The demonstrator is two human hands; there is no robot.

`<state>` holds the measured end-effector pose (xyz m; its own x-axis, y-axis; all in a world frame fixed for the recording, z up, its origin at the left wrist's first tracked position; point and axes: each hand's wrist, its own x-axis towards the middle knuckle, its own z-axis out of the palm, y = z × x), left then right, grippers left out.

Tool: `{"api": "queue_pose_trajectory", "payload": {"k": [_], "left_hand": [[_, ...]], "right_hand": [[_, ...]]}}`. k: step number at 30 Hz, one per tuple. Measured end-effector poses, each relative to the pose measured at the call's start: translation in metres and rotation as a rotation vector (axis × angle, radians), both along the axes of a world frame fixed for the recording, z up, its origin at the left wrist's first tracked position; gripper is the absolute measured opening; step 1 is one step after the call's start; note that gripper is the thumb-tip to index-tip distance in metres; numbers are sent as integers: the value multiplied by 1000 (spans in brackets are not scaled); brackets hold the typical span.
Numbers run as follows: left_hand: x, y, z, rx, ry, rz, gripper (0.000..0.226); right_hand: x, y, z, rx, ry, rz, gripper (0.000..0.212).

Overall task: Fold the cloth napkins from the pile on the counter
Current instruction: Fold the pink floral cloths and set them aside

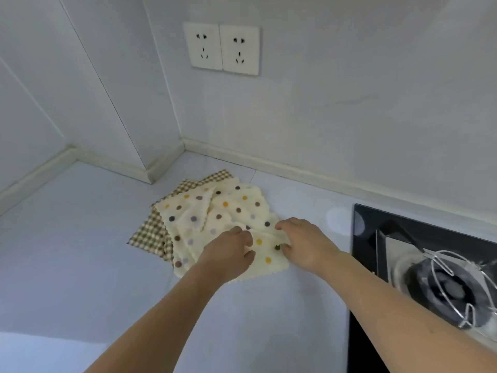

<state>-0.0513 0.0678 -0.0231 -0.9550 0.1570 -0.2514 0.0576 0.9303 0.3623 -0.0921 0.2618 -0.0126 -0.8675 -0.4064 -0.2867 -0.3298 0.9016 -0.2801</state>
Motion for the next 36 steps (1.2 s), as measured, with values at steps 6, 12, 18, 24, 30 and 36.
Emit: {"api": "queue_pose_trajectory", "payload": {"k": [6,12,18,24,30,36], "left_hand": [[-10,-3,-32,-174,137,-166,29],[-11,-5,-44,-298,343,-170,22],[-2,-13,-23,-344,490,55,14],[57,-25,28,-272,679,54,18],[127,-22,36,-121,474,3,23],[170,-31,59,29,453,48,21]], "right_hand": [[-22,0,-52,-72,85,-6,33],[-29,15,-57,-149,209,62,27],[-1,5,-26,-172,533,-3,23],[101,8,35,-73,788,-76,26],[181,7,42,-49,674,-192,23],[224,18,53,-230,598,-265,21]]}}
